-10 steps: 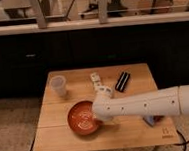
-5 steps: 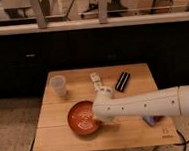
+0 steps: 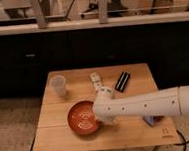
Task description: Pick up the ceramic bowl
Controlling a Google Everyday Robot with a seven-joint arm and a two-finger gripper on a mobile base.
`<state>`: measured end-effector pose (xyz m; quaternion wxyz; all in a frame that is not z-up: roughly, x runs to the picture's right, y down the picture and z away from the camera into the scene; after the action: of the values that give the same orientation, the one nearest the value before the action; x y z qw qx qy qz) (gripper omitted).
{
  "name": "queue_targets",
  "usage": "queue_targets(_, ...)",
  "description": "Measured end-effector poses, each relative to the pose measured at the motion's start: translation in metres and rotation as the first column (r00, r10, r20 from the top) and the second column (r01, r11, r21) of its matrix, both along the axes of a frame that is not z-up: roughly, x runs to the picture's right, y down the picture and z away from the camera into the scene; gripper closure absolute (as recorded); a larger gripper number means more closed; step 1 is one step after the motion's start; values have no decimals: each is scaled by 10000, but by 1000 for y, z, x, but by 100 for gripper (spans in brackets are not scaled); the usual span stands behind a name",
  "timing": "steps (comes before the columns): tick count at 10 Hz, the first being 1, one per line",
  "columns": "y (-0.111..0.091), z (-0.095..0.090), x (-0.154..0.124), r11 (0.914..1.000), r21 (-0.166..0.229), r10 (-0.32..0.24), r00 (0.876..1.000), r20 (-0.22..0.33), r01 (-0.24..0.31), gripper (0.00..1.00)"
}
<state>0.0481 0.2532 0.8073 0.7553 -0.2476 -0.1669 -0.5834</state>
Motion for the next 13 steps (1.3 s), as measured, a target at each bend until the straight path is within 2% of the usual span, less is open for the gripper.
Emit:
queue_targets(3,1,0,1,10000,-11,-20,10000,-9,20,53)
queue_targets(4,1,0,2,10000,-17,-38,10000,-19,38,65)
queue_targets(6,1,-1,4,10000,-29,-89,9999,-62,89,80)
queue_targets(8,-10,-10,5,9997,-8,-232,9997,-65,232,98)
queue_targets(11,-32,-24,10,9993,53,-372,9992,-118,373,100)
queue_targets(13,-35,-25,10,9987,55,-500,9987,-135,501,100)
